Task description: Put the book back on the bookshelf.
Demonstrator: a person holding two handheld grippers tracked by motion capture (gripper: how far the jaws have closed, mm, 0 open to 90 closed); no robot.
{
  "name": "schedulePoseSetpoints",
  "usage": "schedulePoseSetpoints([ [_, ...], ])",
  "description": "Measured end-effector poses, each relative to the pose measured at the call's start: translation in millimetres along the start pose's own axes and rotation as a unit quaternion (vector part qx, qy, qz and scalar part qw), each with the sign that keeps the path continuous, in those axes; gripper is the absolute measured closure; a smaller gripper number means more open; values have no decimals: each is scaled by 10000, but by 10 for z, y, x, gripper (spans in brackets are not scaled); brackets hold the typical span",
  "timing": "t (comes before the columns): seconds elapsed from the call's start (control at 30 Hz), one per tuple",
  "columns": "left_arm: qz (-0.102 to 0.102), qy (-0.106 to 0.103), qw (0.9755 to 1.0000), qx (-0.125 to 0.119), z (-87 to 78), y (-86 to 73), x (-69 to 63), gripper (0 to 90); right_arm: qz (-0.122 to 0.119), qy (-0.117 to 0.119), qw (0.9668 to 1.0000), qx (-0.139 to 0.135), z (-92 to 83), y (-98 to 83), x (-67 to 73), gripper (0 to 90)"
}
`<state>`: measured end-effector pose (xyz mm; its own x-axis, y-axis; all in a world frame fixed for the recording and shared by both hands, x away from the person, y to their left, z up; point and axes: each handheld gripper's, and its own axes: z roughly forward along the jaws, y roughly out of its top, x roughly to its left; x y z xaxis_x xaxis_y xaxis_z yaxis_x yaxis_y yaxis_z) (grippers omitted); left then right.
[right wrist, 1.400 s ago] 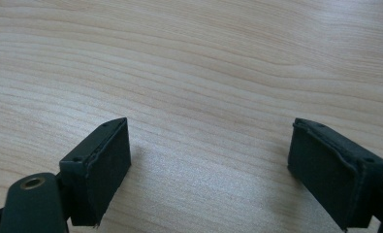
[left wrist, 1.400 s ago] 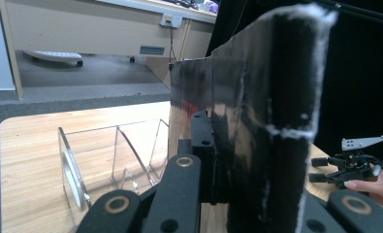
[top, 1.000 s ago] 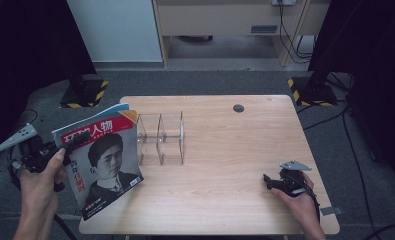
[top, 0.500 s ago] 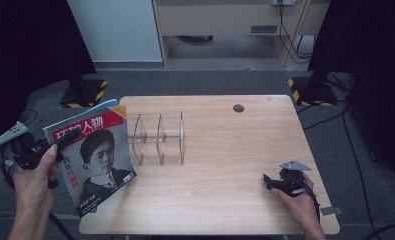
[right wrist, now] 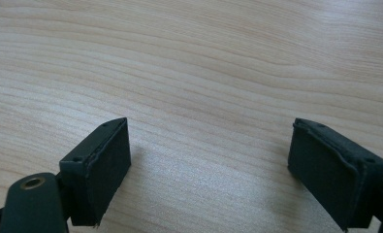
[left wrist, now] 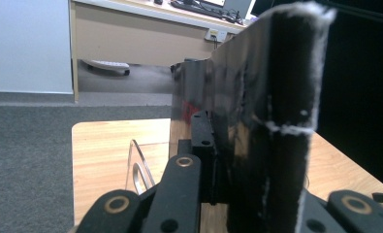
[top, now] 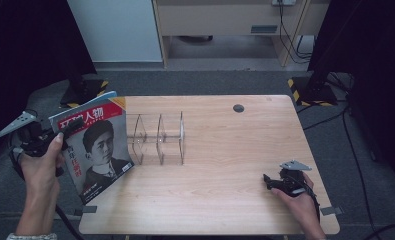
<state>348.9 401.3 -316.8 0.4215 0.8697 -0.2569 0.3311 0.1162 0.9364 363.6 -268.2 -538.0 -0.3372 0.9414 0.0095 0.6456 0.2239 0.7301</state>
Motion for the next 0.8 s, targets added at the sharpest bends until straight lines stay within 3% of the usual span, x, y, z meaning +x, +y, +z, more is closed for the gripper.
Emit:
schedulePoseSetpoints([
  [0.8, 34, 120, 9998, -147, 265, 78, 34, 865, -20, 8, 10000, 13, 1, 2, -1, 153],
])
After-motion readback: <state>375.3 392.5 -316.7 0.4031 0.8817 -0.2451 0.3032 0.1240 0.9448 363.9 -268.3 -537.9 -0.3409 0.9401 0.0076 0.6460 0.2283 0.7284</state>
